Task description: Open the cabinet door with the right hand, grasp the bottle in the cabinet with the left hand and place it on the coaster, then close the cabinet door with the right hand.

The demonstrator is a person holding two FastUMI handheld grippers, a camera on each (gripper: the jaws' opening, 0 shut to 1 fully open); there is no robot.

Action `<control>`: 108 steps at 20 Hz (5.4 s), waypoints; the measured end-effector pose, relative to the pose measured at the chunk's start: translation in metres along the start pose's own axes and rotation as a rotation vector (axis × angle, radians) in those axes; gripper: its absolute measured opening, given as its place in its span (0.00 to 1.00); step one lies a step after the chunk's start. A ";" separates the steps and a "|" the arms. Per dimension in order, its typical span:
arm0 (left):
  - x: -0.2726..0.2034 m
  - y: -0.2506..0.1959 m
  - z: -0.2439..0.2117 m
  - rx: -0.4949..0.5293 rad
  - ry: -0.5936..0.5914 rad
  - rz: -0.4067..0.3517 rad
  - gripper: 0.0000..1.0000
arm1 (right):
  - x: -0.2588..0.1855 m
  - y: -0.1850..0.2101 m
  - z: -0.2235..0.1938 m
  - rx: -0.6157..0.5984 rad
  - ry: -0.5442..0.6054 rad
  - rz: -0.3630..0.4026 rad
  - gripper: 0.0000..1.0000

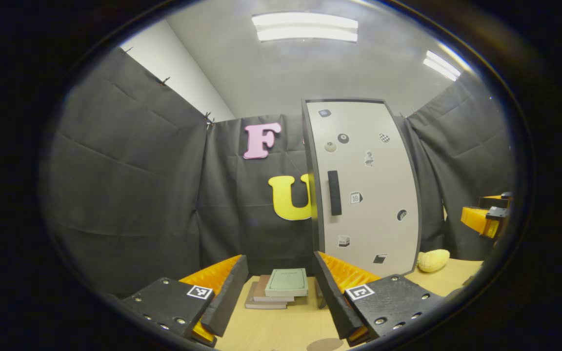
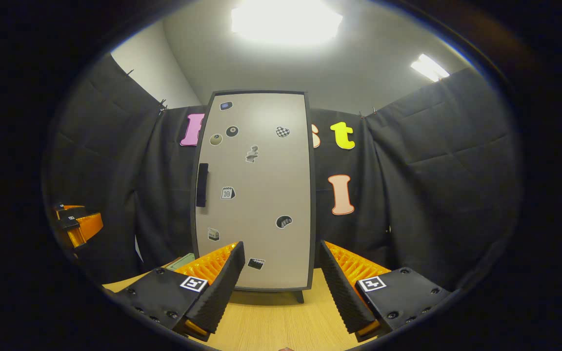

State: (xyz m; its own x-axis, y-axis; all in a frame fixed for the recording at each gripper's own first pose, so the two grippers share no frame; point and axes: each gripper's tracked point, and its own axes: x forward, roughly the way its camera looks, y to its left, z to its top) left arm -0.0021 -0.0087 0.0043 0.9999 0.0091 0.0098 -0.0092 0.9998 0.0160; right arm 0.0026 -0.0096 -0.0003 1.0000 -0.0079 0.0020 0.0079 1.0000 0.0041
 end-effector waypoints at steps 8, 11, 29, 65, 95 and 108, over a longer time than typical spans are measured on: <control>-0.014 -0.016 0.002 0.024 0.008 0.040 0.83 | 0.009 -0.004 0.008 0.029 -0.010 0.067 0.96; -0.024 -0.006 0.000 0.047 0.011 0.105 0.80 | 0.029 0.005 0.009 0.052 0.015 0.118 0.96; 0.001 0.129 -0.037 0.042 0.057 0.265 0.81 | 0.167 0.152 0.095 0.003 -0.082 0.254 0.96; 0.020 0.243 -0.089 -0.035 0.102 0.306 0.81 | 0.274 0.240 0.045 0.034 0.276 0.315 0.13; 0.071 -0.062 -0.027 -0.019 0.033 -0.074 0.81 | 0.261 0.196 0.048 0.110 0.325 0.752 0.17; 0.080 -0.212 -0.015 -0.026 0.015 -0.226 0.81 | 0.266 0.170 0.046 0.119 0.304 0.710 0.12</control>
State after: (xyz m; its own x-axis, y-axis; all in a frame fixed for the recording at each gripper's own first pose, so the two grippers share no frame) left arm 0.0799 -0.2196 -0.0132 0.9766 -0.2151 -0.0056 0.2150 0.9766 -0.0096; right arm 0.2696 0.1579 0.0470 0.7225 0.6520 -0.2300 -0.6167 0.7581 0.2119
